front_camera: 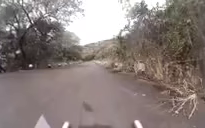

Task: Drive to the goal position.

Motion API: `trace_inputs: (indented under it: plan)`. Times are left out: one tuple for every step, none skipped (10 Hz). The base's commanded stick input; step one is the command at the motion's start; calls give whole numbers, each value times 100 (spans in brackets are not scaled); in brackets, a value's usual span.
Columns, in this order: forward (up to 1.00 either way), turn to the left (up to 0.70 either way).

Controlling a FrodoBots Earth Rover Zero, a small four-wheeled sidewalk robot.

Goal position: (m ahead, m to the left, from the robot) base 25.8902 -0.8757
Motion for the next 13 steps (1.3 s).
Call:
trace_inputs:
  plan:
    - [50, -50]
    - [50, -50]
    - [50, 0]
    - [50, 0]
    - [50, 0]
    - [50, 0]
    - [50, 0]
    - [50, 0]
    - [50, 0]
    - [50, 0]
    - [50, 0]
    - [50, 0]
    - [50, 0]
